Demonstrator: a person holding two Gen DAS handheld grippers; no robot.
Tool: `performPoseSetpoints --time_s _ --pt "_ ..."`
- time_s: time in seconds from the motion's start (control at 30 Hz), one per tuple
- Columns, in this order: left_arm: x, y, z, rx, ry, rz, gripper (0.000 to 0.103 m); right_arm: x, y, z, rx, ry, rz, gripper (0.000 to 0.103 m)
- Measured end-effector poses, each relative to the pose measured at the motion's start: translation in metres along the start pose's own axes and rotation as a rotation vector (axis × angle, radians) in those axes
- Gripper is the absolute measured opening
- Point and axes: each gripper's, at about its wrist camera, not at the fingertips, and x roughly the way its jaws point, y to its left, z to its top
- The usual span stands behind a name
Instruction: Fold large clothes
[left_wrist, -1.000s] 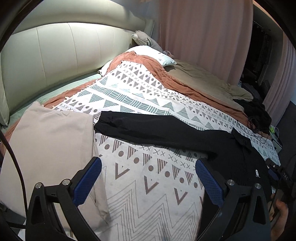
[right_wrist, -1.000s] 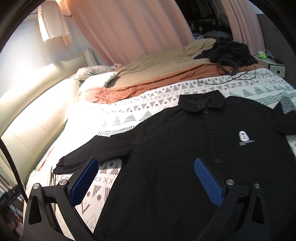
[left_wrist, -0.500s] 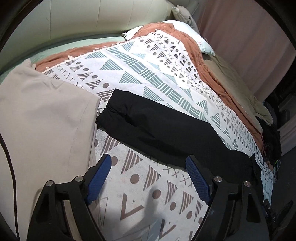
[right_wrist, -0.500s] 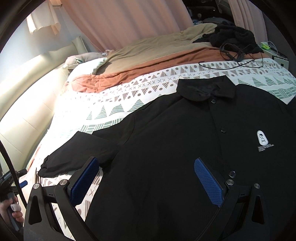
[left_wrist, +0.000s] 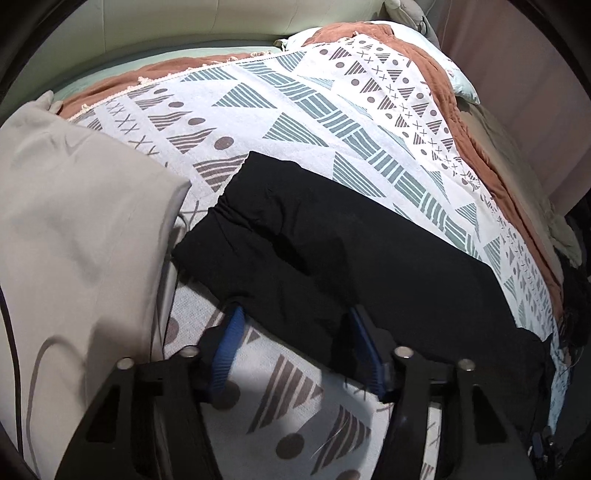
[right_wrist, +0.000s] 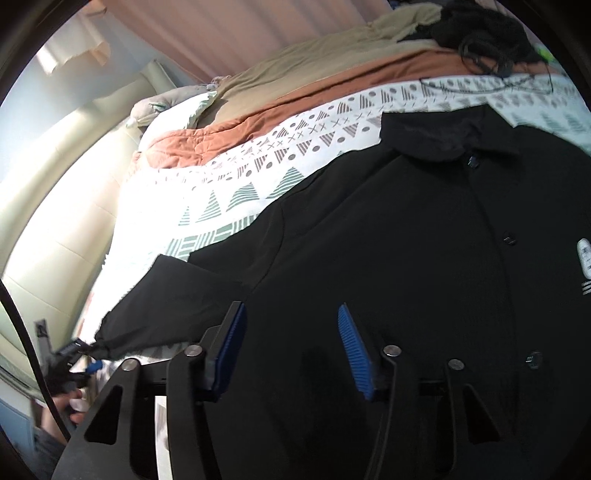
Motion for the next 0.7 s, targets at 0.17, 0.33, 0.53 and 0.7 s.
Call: performPoseSetpoints --time_s 0.17,0.33,0.53,0.7 --pt "-0.005 -0.001 0.015 -0.005 0.003 -0.044 0.015 0.025 -0.010 0.008 0.088 0.050 0.154 0.048" --pt "-0.044 -0.023 0.031 0.065 -0.085 -0.082 0.010 0.048 -0.019 0.013 0.179 0.095 0.307 0.049" --pt "-0.100 -0.058 0.050 0.127 -0.172 -0.165 0.009 0.095 -0.027 -0.001 0.229 0.211 0.345 0.060" --pt "-0.147 -0.100 0.052 0.204 -0.233 -0.228 0.008 0.094 -0.026 0.000 0.200 0.218 0.358 0.085"
